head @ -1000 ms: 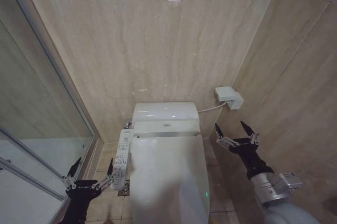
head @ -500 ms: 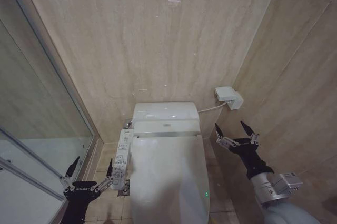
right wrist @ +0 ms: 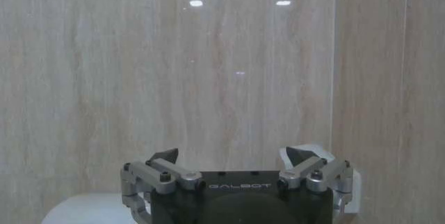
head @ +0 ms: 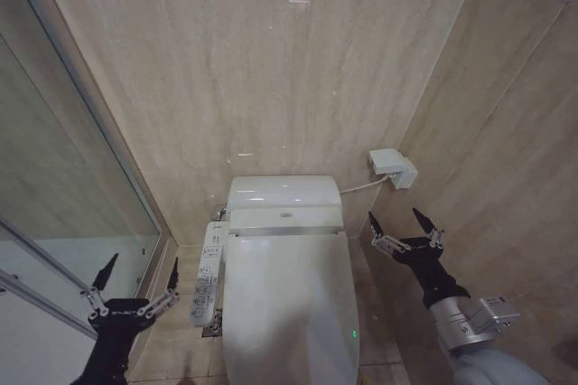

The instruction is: Open the toilet lid, clean the toilet bowl with a toilet brush, close the toilet lid, and flush.

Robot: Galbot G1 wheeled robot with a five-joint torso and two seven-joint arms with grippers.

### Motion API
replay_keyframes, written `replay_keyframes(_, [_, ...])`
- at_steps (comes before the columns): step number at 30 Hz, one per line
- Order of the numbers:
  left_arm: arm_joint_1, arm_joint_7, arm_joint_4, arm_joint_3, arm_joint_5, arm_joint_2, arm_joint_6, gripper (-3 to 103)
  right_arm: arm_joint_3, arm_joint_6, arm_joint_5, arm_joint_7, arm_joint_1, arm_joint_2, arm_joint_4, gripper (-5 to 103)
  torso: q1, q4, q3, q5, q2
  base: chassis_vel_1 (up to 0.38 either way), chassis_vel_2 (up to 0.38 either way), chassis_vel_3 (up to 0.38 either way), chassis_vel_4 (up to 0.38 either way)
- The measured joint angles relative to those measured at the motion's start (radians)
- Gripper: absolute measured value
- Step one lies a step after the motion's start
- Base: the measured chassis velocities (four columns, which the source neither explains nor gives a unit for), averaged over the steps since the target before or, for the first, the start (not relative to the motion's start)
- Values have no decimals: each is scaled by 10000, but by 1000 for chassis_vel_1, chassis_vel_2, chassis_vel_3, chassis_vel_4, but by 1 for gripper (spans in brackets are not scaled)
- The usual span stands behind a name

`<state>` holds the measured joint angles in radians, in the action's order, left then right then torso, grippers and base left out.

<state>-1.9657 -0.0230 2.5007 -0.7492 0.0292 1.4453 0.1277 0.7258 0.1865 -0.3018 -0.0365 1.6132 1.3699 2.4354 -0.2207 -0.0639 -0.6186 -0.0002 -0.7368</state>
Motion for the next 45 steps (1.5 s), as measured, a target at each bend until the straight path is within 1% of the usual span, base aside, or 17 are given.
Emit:
replay_keyframes(7, [279,28,-6,-153,539,-195,-513,100,0,0,0,0,0,1,0,100,0,0,0,0,0,0,0,0,0])
replay_keyframes(13, [466,81,-6,-343,898,-333,-617,100,0,0,0,1,0,0,0,100,0,0,0,0,0,0,0,0,0])
replay_keyframes(30, [559,236,-7,-102,893,-284,-127,100,0,0,0,1,0,0,0,100,0,0,0,2,0,0,0,0,0])
replay_keyframes(37, [554,396,-7,-46,909,-294,313,100,0,0,0,0,0,0,0,100,0,0,0,2,0,0,0,0,0])
replay_keyframes(45, [572,351,-7,55,907,-215,350,100,0,0,0,1,0,0,0,100,0,0,0,2,0,0,0,0,0])
